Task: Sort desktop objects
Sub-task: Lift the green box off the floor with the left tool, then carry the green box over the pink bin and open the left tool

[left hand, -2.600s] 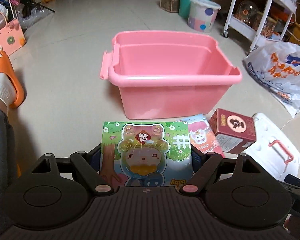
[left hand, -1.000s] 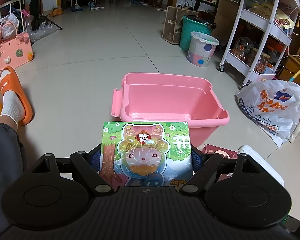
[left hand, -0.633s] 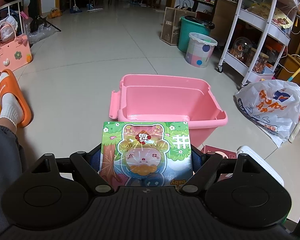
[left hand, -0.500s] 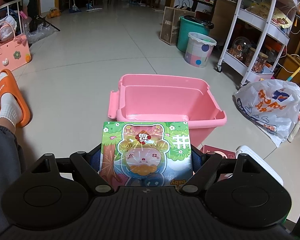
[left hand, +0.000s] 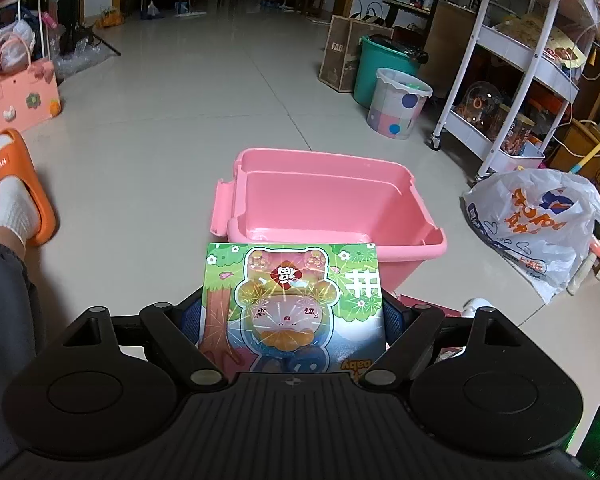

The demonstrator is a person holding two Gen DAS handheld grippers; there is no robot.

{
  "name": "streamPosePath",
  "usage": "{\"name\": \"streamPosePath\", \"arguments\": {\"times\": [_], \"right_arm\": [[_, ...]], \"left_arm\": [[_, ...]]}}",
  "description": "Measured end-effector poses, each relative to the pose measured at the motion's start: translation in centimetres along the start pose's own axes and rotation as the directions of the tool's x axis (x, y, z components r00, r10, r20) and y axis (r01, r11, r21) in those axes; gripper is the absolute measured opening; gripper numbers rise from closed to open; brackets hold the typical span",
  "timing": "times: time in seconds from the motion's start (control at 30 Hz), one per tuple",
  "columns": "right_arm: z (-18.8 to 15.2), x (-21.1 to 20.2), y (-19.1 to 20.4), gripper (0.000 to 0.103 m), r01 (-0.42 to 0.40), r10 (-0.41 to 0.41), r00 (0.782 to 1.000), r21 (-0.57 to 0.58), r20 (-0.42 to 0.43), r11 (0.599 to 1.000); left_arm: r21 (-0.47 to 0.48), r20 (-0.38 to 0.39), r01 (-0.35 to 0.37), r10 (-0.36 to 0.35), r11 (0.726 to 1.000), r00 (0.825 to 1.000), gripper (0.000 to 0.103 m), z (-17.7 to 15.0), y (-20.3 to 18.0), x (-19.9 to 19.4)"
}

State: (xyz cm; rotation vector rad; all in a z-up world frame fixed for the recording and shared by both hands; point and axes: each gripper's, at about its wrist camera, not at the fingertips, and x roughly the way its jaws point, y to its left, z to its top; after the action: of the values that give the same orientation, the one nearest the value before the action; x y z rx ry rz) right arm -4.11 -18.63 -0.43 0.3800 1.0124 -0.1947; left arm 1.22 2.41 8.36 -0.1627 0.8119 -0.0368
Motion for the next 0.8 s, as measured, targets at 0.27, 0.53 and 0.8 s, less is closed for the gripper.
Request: {"name": "streamPosePath", "arguments": {"times": [0.27, 0.53, 0.8], "right_arm": [[-0.1, 0.1, 0.1, 0.103, 0.000, 0.000, 1.000, -0.004, -0.004, 1.000], [-0.3, 0.4, 0.5, 0.103, -0.008, 0.008, 1.000, -0.029, -0.007, 1.000], [-0.6, 1.1, 0.6, 0.103, -0.008, 0.007, 1.000, -0.033, -0.018, 0.999]], "left_arm": [[-0.030, -0.011, 0.017, -0.017, 0.999, 1.000, 0.083, 0.3, 0.3, -0.1], [-0.030, -0.011, 0.015, -0.015, 0.999, 1.000, 0.083, 0.1, 0.3, 0.1], [-0.033, -0.005, 0.013, -0.013, 0.999, 1.000, 0.083, 0.3, 0.3, 0.5]]}}
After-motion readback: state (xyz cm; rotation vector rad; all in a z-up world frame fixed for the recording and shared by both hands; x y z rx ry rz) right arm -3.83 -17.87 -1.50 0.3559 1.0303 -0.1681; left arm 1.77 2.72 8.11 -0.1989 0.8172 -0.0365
